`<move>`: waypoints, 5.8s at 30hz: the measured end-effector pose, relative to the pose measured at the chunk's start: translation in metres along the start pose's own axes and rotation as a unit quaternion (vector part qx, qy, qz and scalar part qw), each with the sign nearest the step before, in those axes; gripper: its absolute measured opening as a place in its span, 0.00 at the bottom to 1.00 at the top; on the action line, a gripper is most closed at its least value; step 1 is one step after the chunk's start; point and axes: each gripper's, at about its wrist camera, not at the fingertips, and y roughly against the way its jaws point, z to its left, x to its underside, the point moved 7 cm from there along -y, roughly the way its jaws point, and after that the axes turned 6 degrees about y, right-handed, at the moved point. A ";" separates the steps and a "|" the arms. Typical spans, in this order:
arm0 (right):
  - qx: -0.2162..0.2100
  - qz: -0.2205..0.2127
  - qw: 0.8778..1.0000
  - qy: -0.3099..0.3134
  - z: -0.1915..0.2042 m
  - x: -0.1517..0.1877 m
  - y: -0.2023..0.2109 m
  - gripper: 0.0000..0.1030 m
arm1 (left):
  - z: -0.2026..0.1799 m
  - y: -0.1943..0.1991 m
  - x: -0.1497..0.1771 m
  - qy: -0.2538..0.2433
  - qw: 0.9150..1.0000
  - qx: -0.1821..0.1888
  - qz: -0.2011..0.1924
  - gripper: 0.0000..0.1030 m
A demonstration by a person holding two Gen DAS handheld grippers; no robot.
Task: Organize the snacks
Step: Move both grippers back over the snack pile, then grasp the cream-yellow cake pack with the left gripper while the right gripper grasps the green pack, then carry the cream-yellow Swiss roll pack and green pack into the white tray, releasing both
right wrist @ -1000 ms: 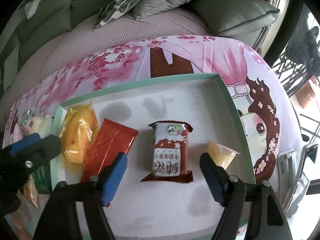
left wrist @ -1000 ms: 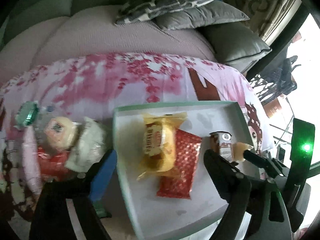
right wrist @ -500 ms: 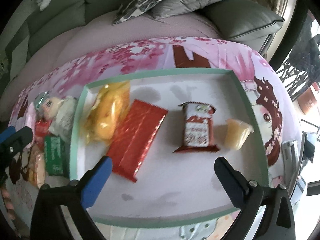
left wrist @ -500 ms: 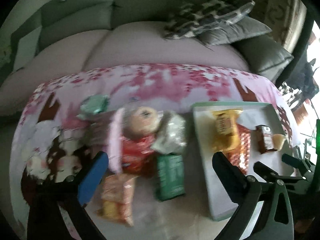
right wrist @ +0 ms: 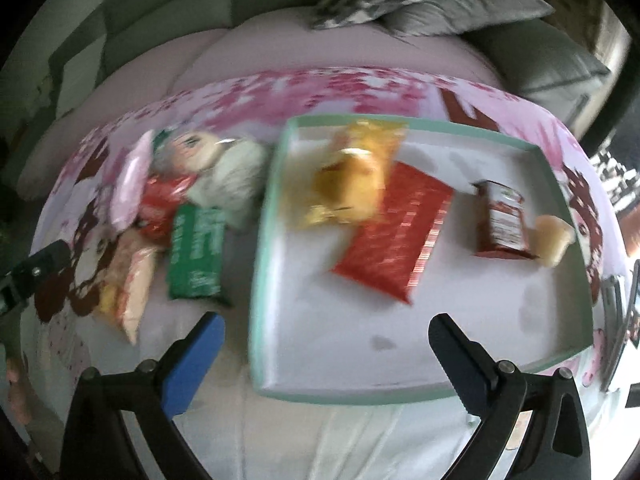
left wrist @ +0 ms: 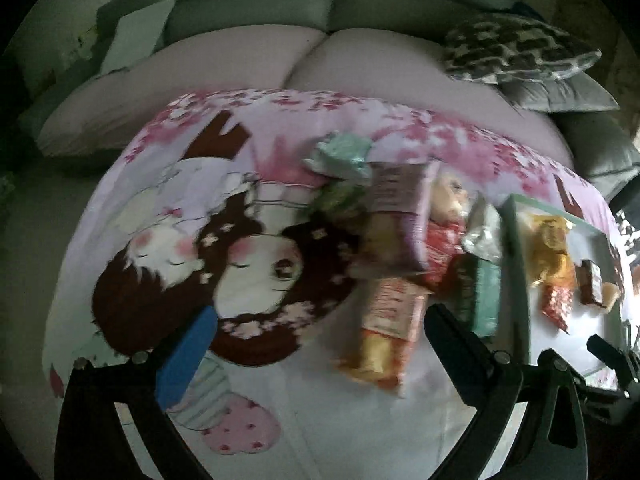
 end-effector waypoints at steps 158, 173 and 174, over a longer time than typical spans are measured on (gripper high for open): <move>-0.125 0.035 0.991 0.016 0.056 0.005 0.013 0.41 | -0.009 -0.010 0.067 0.007 0.998 0.043 0.051 0.36; -0.098 -0.005 0.994 -0.041 -0.028 -0.004 0.046 0.41 | -0.100 0.027 0.047 -0.081 0.993 0.090 0.003 0.36; -0.090 -0.004 0.995 -0.049 -0.041 -0.003 0.045 0.41 | -0.106 0.029 0.048 -0.088 0.992 0.092 0.001 0.36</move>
